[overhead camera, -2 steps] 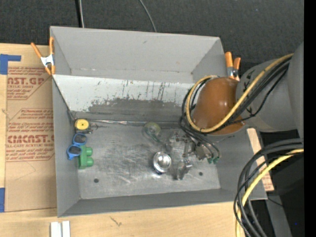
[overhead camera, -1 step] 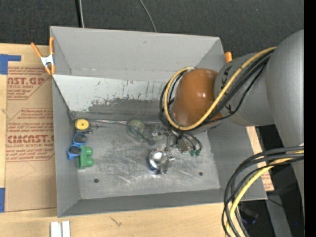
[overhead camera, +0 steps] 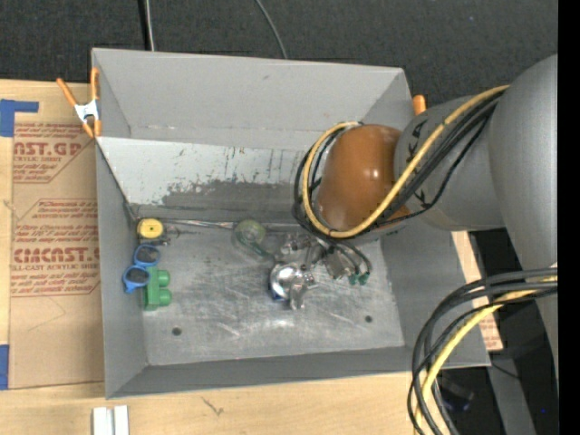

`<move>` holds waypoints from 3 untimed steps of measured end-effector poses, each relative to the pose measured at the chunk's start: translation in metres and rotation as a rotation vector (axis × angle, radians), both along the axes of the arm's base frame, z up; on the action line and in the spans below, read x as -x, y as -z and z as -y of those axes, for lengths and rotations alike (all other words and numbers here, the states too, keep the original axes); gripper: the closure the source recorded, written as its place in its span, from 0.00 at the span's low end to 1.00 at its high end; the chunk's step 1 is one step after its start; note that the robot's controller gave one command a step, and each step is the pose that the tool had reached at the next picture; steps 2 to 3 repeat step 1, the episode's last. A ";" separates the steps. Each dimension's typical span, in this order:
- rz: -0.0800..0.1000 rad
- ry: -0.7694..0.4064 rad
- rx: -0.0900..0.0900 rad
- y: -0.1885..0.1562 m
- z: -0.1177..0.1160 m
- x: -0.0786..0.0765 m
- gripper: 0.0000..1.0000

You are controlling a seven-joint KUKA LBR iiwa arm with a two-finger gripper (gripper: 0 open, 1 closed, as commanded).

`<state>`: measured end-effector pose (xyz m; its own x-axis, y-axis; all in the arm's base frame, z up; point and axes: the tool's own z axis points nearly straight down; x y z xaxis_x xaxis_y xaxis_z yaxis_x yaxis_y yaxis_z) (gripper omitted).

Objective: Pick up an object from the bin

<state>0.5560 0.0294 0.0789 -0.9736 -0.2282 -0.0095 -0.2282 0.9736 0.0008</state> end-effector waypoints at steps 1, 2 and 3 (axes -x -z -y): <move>0.003 -0.004 0.002 -0.129 0.000 -0.019 1.00; 0.003 -0.004 0.002 -0.129 0.000 -0.019 1.00; 0.003 -0.004 0.002 -0.129 0.000 -0.019 1.00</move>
Offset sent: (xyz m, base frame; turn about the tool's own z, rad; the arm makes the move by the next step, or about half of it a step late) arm 0.0166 -0.0011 0.1240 -0.0032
